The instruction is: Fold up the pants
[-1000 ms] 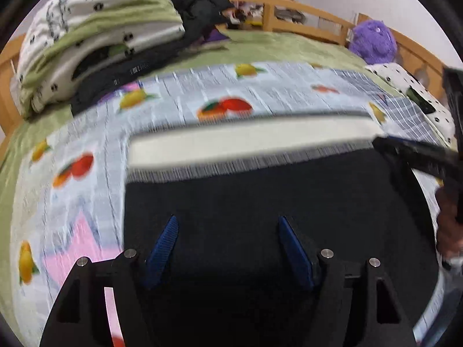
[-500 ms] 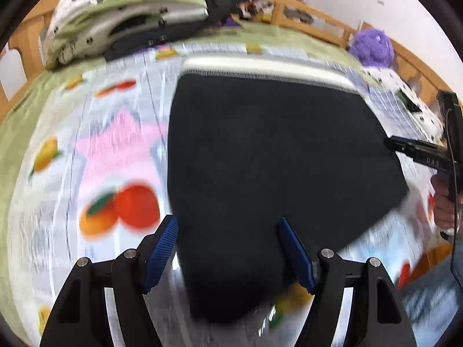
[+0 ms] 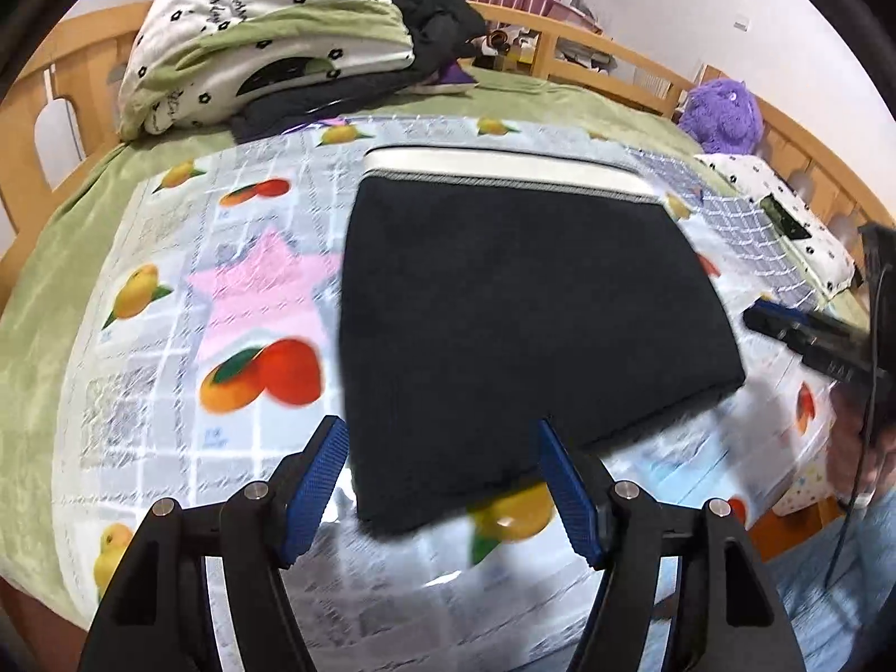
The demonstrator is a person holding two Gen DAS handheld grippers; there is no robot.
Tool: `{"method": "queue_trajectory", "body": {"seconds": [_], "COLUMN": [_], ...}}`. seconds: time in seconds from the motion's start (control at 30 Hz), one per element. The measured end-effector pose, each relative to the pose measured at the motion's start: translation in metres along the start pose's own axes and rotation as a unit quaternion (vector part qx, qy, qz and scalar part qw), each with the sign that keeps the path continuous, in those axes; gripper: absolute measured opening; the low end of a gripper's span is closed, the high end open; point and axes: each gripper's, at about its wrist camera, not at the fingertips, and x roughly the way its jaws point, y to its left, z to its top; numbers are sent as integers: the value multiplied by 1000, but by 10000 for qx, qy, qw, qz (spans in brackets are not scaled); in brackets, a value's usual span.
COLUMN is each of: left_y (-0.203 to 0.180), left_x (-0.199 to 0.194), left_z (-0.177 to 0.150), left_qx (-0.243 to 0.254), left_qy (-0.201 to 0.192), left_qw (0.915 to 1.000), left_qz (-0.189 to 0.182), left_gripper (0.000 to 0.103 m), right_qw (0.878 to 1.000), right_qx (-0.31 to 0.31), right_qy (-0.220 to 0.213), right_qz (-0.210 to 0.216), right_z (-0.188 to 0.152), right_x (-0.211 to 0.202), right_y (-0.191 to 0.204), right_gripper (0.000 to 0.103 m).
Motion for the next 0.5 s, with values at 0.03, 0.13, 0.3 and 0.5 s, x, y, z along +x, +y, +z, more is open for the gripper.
{"method": "queue_trajectory", "body": {"seconds": [0.03,0.13,0.3,0.5], "left_y": [-3,-9,-5,15], "left_x": [1,8,31,42], "left_z": [1,4,-4,-15], "left_qx": [-2,25,-83,-262], "left_qy": [-10,-27,245,428], "left_qw": [10000,10000,9997,9985], "left_qz": [-38,-86,19,228], "left_gripper": [67,67,67,68], "right_qw": [10000,9999,9986,9980], "right_qx": [-6,-8,-35,236], "right_qy": [17,149,433,566], "right_qz": [2,-52,-291,-118], "right_z": [1,3,-7,-6], "right_x": [2,14,41,41], "right_y": [1,4,1,-5], "right_gripper": [47,47,52,56]}}
